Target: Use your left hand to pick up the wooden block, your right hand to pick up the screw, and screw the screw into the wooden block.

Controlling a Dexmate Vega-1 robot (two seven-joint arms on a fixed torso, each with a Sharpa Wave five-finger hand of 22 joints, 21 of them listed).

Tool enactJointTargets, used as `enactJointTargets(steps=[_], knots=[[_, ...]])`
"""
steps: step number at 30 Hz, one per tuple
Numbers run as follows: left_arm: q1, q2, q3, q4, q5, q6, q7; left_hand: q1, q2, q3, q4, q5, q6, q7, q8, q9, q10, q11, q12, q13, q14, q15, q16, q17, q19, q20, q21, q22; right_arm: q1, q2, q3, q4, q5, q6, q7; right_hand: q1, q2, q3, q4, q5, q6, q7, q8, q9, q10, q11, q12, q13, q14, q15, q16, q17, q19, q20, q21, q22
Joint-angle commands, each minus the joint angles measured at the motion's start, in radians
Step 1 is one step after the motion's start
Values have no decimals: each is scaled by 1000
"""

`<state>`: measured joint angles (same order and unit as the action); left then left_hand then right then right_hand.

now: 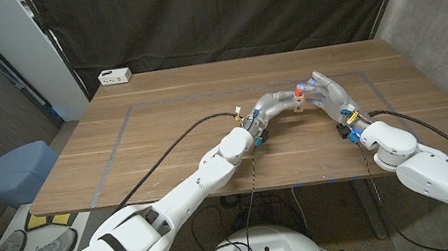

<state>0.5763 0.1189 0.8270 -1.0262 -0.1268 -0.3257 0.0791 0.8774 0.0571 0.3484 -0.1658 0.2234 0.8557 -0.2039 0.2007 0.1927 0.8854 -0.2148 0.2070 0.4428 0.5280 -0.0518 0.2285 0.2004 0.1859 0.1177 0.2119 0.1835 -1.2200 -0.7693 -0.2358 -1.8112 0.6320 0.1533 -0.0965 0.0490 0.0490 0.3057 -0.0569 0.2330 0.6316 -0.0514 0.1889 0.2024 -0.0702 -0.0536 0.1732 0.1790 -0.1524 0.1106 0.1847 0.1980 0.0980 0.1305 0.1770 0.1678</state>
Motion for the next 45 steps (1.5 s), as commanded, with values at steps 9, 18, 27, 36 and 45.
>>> enactJointTargets(steps=[9,18,27,36,45], knots=[[-8,-6,-1,18,-4,-3,-2,-15,32,19,13,9,53,38,9,4,9,0,7,3,7,-56,4,1,8,2,3,5,9,2,-7,-1,-1,-9,-18,-9,3,-5,3,3,67,12,27,3,14,-8,17,4,-5,-2,10,2,1,11,9,2],[-15,-12,-3,36,-9,-10,-6,-16,32,19,13,9,55,38,10,4,9,0,7,3,8,-56,3,1,8,0,3,5,7,6,-7,-3,-8,-11,-35,-4,7,-3,2,5,96,16,35,1,37,-15,24,4,10,-8,16,0,12,12,13,2],[-21,-18,-4,53,-14,-16,-11,-16,33,19,13,9,55,39,10,4,9,0,7,3,7,-56,3,1,9,0,4,5,6,10,-6,-9,-5,-23,-50,2,11,0,1,8,132,20,45,0,58,-22,29,3,24,-14,20,-2,23,12,16,2],[-25,-20,-3,63,-16,-23,-16,-17,32,20,13,9,55,39,10,4,9,1,7,3,9,-56,4,1,9,0,4,5,1,8,-5,-17,-9,-27,-59,7,14,2,-1,10,170,23,54,-1,84,-29,34,3,36,-18,23,-4,34,11,18,2],[-27,-21,-3,67,-17,-25,-19,-18,31,19,13,9,55,40,10,4,9,1,7,3,9,-56,4,1,9,0,4,5,0,10,-5,-18,-10,-27,-62,11,16,4,-3,11,200,31,61,-2,104,-33,36,3,48,-23,25,-5,45,8,20,2]])
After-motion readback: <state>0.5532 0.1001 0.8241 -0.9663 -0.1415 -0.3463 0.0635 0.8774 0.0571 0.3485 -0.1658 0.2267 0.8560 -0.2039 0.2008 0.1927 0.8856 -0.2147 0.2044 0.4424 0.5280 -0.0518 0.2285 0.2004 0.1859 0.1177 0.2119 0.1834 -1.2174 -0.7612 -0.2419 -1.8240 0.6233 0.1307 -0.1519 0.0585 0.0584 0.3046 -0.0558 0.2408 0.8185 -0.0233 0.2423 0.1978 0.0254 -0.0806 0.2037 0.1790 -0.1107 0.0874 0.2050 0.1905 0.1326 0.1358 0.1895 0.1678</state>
